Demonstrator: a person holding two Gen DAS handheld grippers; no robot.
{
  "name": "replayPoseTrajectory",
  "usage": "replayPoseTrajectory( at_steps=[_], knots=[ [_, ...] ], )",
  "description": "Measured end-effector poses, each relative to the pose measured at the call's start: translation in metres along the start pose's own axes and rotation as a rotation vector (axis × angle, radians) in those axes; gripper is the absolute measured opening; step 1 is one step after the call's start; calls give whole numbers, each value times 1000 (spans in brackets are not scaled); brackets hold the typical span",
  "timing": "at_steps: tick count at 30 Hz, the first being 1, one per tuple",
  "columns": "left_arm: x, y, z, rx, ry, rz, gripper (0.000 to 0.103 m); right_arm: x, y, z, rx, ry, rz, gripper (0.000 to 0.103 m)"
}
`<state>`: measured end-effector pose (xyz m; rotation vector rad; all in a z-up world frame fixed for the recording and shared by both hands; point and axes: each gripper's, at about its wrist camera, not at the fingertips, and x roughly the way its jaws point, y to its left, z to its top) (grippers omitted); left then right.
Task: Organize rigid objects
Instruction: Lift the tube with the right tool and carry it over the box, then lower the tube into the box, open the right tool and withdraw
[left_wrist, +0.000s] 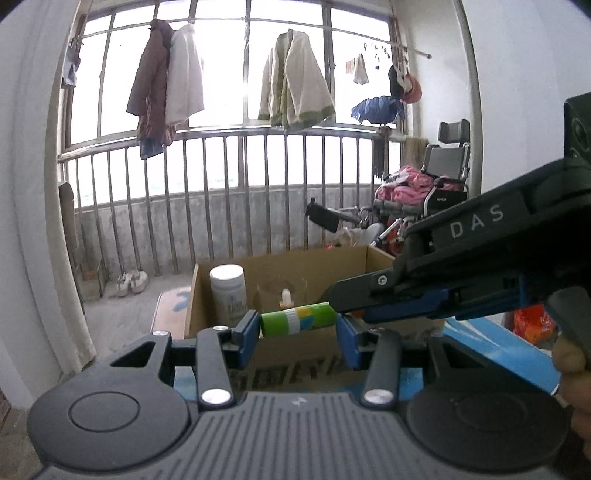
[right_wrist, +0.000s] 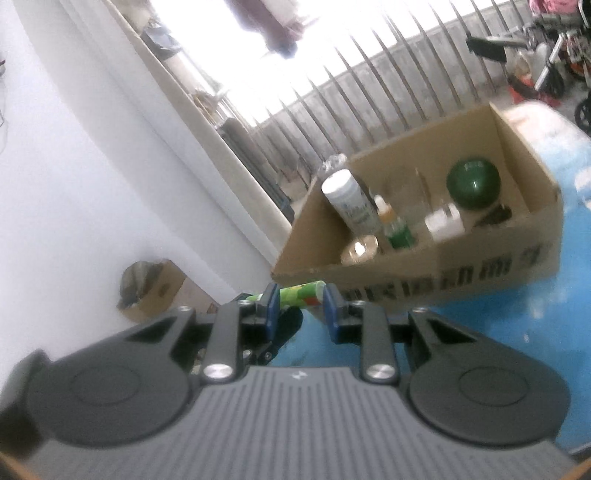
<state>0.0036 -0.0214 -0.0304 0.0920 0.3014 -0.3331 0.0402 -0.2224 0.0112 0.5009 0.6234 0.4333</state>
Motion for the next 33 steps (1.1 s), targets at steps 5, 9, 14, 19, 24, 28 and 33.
replayPoseTrajectory(
  at_steps=[5,9,14,19,24,28,33],
  knots=[
    [29,16,12,10,8,-16,48,18,2,20,-27,-15,2,25],
    [67,26,14,-13,71,-44,48,46,-10,37,-27,5,-16,26],
    [105,29,6,-5,151,-92,53,80,-44,51,47,56,-35,27],
    [106,24,2,28,149,-77,79,96,-73,52,95,99,-47,30],
    [81,21,7,28,120,-61,84,79,-75,50,91,73,-64,43],
    [54,21,12,7,93,-43,88,53,-70,44,87,46,-48,45],
    [15,28,16,-48,65,-20,95,15,-59,30,80,10,-24,54]
  ],
)
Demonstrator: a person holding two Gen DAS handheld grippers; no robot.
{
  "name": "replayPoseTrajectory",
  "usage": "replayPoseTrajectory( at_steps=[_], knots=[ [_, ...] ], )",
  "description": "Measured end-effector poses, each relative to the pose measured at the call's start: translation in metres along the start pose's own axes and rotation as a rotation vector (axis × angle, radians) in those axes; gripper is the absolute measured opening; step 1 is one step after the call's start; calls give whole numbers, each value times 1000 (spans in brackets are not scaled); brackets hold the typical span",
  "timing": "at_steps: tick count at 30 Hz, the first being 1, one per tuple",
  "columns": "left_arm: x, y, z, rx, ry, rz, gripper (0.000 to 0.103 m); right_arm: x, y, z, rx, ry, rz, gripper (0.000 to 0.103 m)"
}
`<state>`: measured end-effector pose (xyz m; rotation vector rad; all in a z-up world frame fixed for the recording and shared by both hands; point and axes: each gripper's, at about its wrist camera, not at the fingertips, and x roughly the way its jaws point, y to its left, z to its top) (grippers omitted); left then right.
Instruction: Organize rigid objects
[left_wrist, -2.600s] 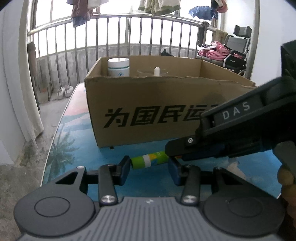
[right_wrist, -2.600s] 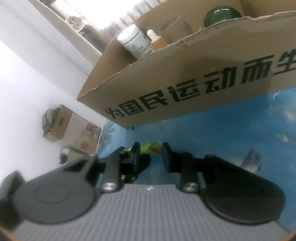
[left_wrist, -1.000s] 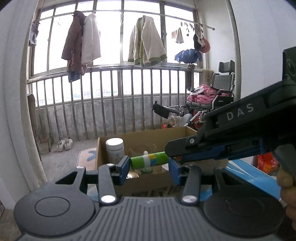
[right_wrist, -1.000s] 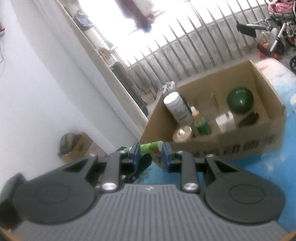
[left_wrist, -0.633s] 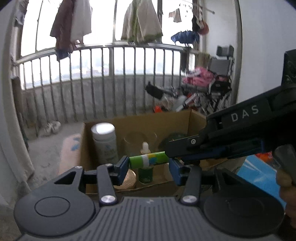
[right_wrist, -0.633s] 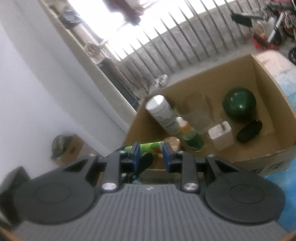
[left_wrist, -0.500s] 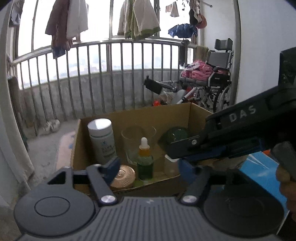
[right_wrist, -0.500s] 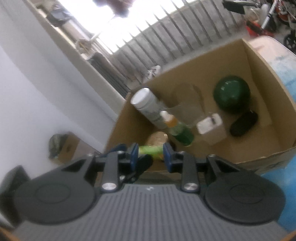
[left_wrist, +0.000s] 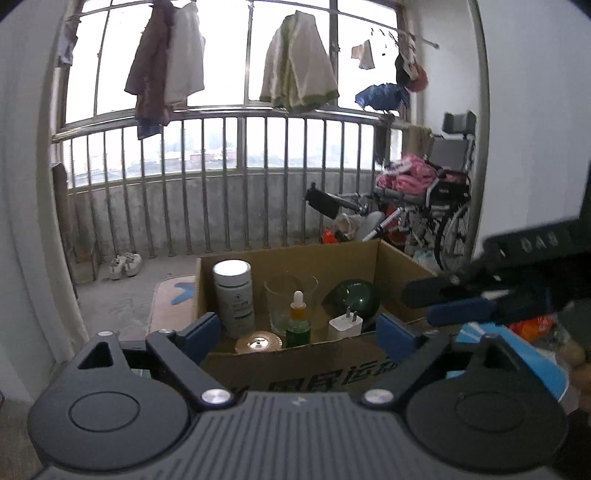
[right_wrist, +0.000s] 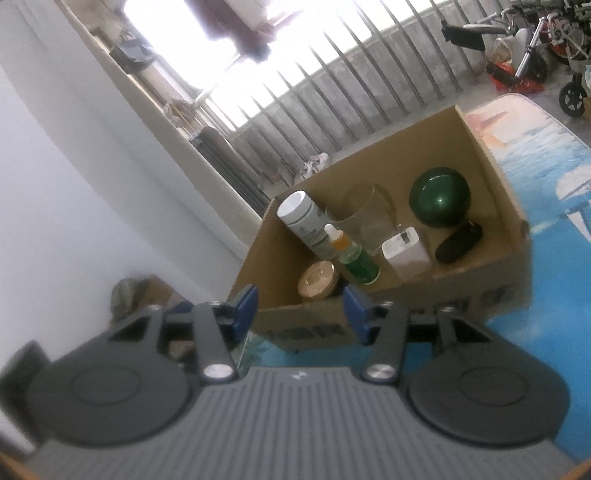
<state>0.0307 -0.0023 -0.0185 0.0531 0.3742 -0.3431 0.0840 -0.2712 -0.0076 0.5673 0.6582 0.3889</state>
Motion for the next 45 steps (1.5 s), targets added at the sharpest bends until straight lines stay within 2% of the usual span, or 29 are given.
replayPoseTrajectory(
  at_steps=[3,6,9,14,21,28,32,36,38,42,45],
  knots=[
    [-13,6,3,-47,6,4,96,-20,5,-11,-11,-10,16,58],
    [-23,14,7,-97,9,49,96,-35,13,-21,-27,-22,22,65],
    [-34,22,12,-151,1,92,102,-45,23,-29,-65,-32,30,70],
    [-49,31,16,-206,-9,146,103,-63,42,-37,-157,-61,1,77],
    [-61,36,17,-253,16,200,103,-81,52,-46,-207,-86,-37,82],
    [-60,38,17,-270,60,231,103,-89,54,-50,-244,-104,-103,83],
    [-58,35,17,-256,75,279,103,-92,54,-52,-262,-127,-158,93],
    [-53,32,17,-246,101,349,103,-90,56,-51,-268,-135,-207,95],
    [-51,30,16,-241,119,362,103,-89,56,-50,-275,-135,-230,102],
    [-44,23,13,-204,163,407,103,-87,60,-51,-299,-142,-276,102],
    [-41,12,10,-131,165,458,103,-85,61,-51,-309,-141,-317,102]
  ],
)
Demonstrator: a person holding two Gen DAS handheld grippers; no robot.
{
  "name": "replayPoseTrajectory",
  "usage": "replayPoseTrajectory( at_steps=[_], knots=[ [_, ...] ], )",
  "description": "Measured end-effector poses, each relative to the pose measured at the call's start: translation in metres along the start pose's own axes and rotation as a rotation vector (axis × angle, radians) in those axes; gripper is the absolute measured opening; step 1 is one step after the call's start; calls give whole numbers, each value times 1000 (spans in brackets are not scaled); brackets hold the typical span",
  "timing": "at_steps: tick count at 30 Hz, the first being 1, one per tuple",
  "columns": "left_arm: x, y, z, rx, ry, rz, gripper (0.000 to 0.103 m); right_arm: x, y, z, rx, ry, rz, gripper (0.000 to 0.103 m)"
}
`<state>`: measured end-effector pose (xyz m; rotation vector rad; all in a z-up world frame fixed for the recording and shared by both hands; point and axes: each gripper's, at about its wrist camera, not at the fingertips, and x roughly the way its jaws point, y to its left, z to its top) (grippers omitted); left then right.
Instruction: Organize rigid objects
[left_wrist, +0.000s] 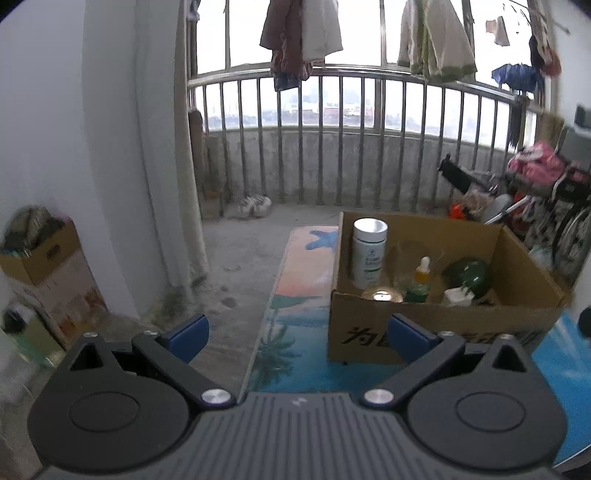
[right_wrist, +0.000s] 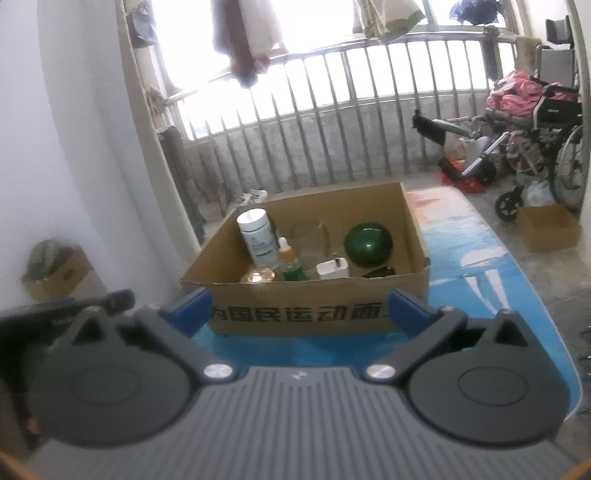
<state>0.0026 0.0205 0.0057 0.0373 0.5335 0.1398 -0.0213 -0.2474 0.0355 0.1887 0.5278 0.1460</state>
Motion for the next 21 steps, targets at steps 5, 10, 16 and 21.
replayPoseTrajectory(
  at_steps=[5,10,16,21],
  knots=[
    [5,-16,-7,119,-20,14,103,5,5,0,-25,19,-82,102],
    [13,-14,-10,107,11,-63,103,12,13,-2,-57,23,-151,102],
    [21,-11,-14,53,44,-72,103,25,26,-5,-122,25,-227,102],
    [34,-10,-14,4,125,-91,103,36,35,-8,-171,41,-237,102]
  ],
)
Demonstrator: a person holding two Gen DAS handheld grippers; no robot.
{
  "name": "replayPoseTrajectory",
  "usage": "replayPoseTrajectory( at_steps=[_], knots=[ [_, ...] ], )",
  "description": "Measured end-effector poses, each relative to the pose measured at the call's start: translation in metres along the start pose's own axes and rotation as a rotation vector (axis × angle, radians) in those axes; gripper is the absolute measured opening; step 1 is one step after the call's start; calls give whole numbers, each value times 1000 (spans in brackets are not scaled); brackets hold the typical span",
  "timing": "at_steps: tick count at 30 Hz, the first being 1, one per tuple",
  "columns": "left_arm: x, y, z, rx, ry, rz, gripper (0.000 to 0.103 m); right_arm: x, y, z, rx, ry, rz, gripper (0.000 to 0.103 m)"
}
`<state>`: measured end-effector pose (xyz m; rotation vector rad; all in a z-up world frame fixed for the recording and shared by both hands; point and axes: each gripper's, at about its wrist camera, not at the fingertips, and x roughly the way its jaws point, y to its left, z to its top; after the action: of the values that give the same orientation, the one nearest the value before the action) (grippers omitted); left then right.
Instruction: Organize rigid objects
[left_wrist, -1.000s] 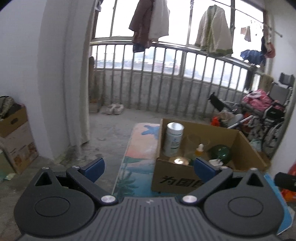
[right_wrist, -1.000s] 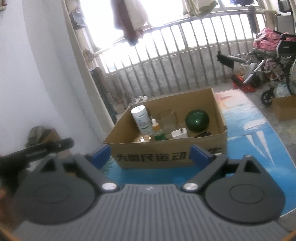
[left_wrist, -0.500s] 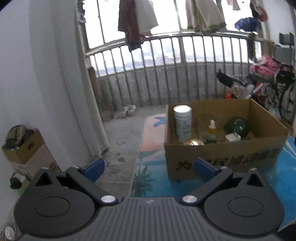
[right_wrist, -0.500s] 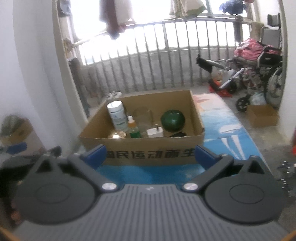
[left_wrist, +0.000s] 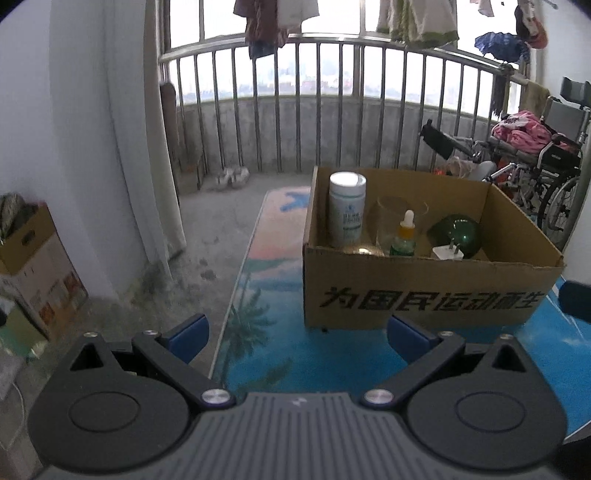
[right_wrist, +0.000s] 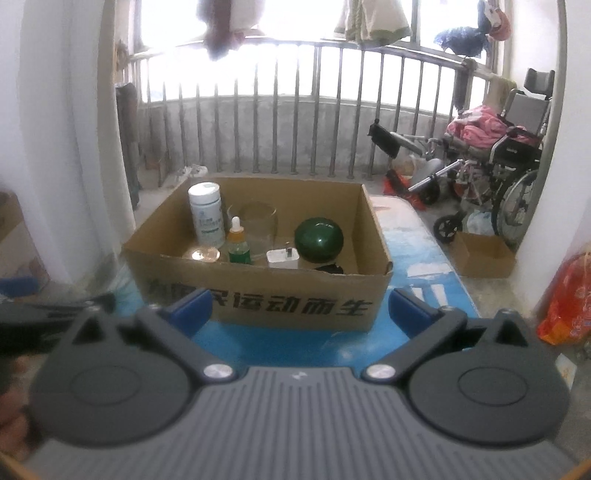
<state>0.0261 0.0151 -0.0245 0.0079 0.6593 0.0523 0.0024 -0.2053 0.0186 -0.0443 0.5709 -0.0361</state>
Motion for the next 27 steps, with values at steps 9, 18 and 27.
replayPoseTrajectory(
  at_steps=[9,18,27],
  knots=[
    [7,-14,14,-20,33,-50,103,32,1,6,-7,64,33,102],
    [19,-47,21,34,40,-97,103,52,-20,9,37,93,24,102],
    [25,-57,24,50,47,-104,103,63,-34,6,53,107,11,102]
  ],
)
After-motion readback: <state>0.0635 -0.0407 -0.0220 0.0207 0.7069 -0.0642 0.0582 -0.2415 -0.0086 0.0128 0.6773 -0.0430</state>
